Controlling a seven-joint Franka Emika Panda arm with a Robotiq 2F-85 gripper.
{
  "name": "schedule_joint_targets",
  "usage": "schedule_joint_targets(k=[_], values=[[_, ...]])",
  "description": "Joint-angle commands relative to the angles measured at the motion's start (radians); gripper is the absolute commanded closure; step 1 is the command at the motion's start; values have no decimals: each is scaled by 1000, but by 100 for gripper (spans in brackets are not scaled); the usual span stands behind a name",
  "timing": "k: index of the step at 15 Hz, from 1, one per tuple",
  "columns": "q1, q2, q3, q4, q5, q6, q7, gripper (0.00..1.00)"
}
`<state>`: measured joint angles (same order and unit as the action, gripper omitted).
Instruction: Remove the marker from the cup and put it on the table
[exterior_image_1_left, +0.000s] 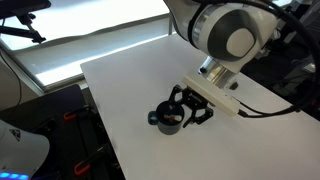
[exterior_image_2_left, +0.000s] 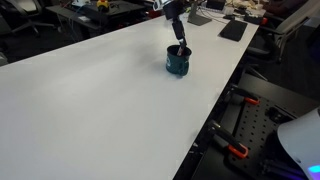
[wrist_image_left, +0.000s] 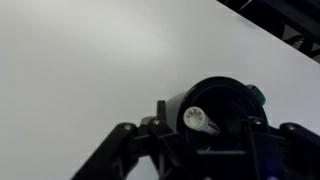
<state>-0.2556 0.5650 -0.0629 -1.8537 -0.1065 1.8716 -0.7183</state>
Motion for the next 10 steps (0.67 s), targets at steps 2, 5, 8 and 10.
schedule_joint_targets(k=[2,5,8,10], values=[[-1,-46,1,-39,5,-6,17,78],[-3,-48,1,-41,5,-4,16,100],[-3,-54,0,-39,4,-5,17,99],[-1,-60,0,-38,2,-4,16,72]])
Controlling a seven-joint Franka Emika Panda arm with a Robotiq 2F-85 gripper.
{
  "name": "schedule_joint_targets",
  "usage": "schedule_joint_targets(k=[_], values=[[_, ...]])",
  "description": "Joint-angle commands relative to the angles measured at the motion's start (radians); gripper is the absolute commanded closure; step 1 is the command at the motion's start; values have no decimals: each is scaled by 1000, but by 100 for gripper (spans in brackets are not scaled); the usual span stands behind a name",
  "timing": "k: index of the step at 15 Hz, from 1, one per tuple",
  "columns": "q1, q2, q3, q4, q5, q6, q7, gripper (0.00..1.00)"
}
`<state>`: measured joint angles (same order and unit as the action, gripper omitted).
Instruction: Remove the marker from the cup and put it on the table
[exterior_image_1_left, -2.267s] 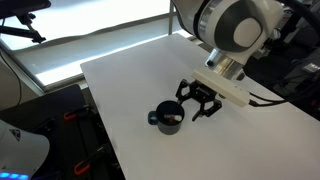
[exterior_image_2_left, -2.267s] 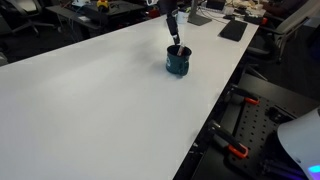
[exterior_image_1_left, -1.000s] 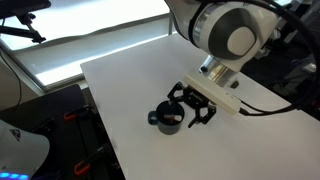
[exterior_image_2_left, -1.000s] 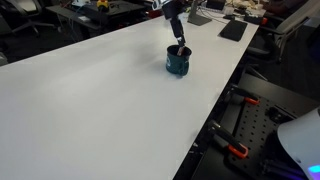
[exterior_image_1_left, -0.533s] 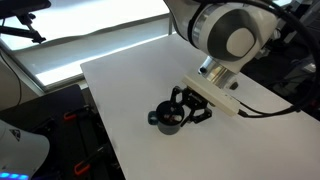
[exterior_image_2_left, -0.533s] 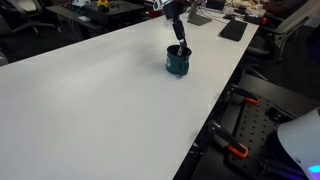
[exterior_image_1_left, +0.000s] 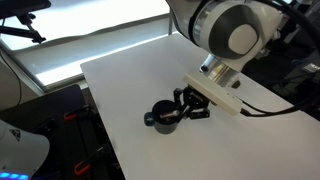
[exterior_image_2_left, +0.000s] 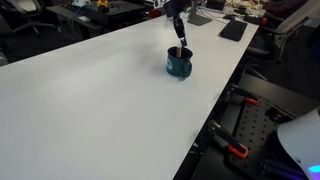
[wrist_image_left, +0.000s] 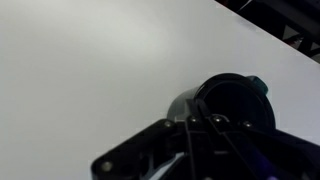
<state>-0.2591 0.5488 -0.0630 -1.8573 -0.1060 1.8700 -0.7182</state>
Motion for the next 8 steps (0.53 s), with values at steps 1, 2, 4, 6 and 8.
schedule_joint_targets(k=[1,2,4,6,8], values=[[3,-45,0,-32,-1,-3,17,71],[5,-44,-1,-28,-3,-6,17,63],[6,-45,0,-26,-4,-7,17,48],[7,-44,1,-23,-5,-3,11,34],[9,-41,3,-18,-8,2,8,30]])
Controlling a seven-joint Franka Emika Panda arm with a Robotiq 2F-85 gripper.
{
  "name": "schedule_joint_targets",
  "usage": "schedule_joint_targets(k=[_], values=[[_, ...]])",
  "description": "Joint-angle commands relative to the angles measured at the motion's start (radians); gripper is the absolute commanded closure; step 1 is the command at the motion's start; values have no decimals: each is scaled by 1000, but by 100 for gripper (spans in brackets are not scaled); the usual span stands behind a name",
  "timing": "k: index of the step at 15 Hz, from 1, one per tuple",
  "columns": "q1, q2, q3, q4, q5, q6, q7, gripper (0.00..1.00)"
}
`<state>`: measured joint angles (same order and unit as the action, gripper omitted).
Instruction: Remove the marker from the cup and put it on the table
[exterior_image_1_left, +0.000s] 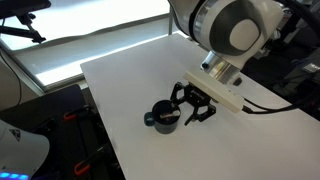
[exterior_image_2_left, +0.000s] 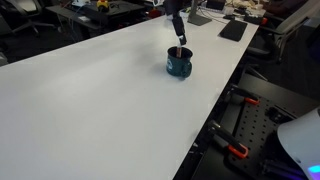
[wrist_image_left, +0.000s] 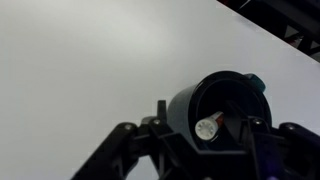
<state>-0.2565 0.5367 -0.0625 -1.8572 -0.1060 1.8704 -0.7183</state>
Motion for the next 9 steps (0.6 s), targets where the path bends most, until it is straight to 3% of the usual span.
schedule_joint_targets(k=[1,5,9], values=[[8,-25,3,-14,-9,1,5,29],[12,-18,7,-5,-10,1,-2,46],[17,-8,9,5,-12,-1,-8,45]])
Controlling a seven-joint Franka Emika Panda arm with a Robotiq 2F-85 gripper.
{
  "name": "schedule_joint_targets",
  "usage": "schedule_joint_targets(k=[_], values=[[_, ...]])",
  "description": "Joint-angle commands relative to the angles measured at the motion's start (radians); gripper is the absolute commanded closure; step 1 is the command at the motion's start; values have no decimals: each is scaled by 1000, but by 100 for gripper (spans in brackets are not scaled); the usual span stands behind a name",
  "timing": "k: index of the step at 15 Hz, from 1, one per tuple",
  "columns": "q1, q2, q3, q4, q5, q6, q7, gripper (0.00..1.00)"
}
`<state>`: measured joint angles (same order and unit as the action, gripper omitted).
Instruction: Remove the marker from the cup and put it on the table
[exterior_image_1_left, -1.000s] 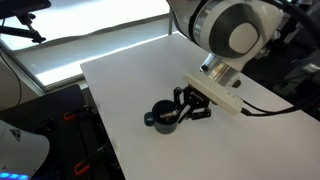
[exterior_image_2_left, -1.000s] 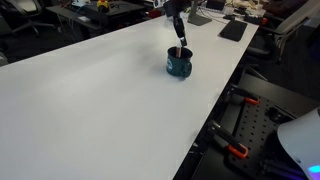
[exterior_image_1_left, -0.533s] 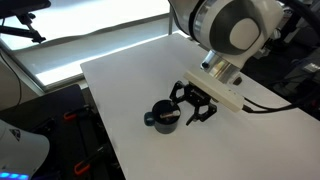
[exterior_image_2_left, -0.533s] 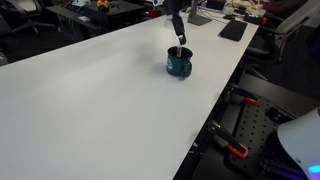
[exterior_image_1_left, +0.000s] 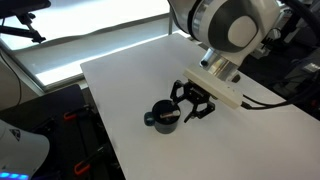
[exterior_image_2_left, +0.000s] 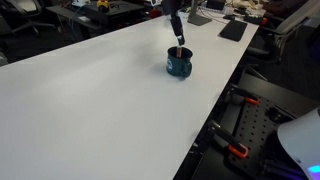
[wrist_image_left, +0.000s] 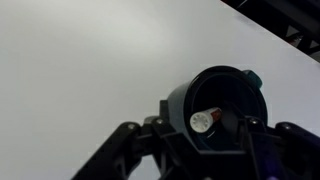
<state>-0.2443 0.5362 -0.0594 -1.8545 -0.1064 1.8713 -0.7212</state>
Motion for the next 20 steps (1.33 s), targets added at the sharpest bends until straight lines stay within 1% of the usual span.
schedule_joint_targets(k=[1,3,4,6,7,8,9,10,13,15,18,19,20], values=[[6,-7,7,4,-12,-2,-6,45],[9,-5,7,6,-12,-4,-7,45],[10,-4,7,7,-13,-6,-7,49],[12,-3,7,8,-13,-8,-7,65],[13,-3,7,8,-13,-7,-7,66],[13,-3,7,8,-13,-7,-7,65],[14,-3,7,8,-13,-7,-7,69],[14,-3,7,8,-12,-8,-6,66],[14,-3,7,7,-12,-7,-6,64],[14,-2,7,6,-11,-6,-7,68],[13,1,9,6,-11,-3,-11,58],[13,3,9,8,-10,-3,-12,47],[13,5,9,9,-9,-3,-14,49]])
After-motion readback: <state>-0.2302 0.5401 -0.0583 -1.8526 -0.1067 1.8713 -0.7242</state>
